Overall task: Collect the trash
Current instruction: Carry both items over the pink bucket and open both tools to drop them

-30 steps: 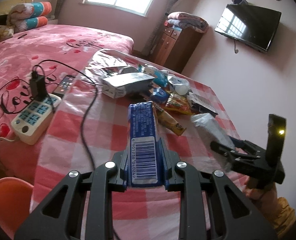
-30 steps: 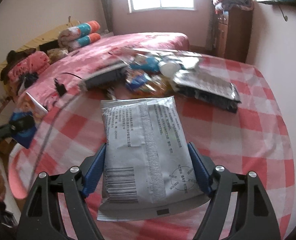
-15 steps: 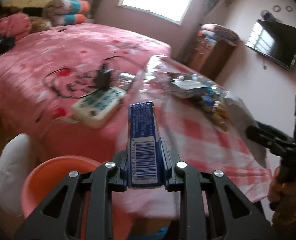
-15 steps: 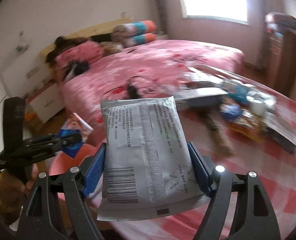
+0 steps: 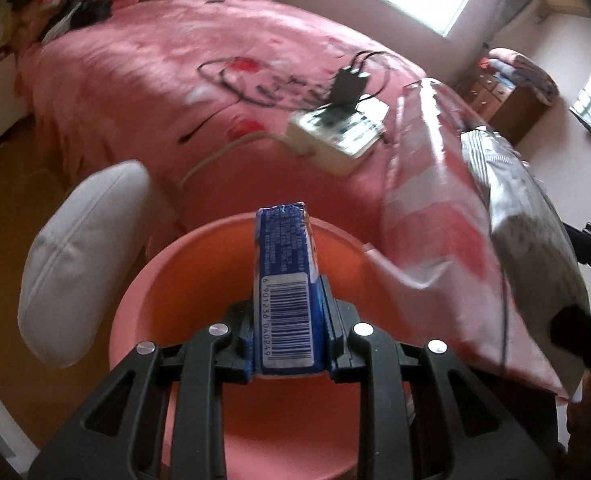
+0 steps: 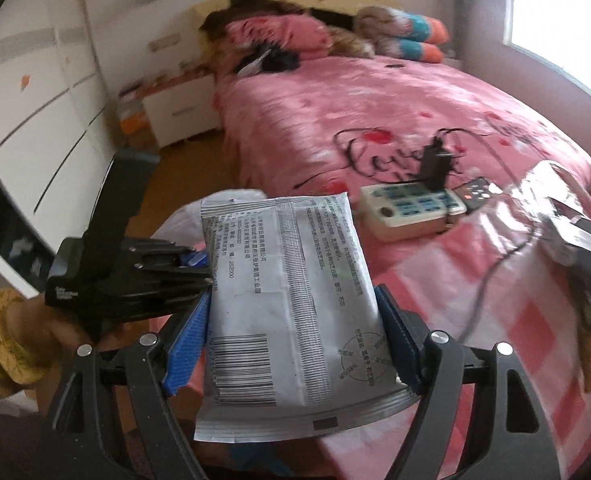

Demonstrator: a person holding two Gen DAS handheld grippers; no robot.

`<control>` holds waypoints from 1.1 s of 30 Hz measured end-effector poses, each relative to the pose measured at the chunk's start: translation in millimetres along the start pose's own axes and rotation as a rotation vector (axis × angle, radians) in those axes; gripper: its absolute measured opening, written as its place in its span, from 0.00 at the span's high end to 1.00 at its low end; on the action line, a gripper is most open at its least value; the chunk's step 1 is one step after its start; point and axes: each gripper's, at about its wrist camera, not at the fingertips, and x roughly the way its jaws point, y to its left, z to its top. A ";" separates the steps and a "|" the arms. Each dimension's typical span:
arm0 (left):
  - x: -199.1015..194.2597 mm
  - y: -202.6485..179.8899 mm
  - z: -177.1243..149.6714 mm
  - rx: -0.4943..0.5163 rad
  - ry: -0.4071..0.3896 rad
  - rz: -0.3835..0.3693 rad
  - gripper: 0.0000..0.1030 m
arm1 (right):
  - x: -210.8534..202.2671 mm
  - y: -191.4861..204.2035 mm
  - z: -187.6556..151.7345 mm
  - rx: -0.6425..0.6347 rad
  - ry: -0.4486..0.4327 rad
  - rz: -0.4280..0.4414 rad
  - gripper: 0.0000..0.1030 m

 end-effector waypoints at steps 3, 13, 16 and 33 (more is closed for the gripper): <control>6.5 13.6 -3.6 -0.031 0.018 0.020 0.57 | 22.9 7.6 -0.6 -0.012 0.049 0.020 0.22; -11.0 33.9 0.0 -0.045 -0.055 0.086 0.34 | 19.6 -16.0 -6.4 0.114 -0.007 0.050 0.12; -17.1 31.6 4.7 -0.033 -0.081 0.090 0.33 | 2.1 -31.8 -10.6 0.176 -0.062 0.033 0.12; -52.4 -97.2 57.4 0.234 -0.200 -0.031 0.31 | -110.3 -159.7 -72.8 0.577 -0.356 -0.106 0.09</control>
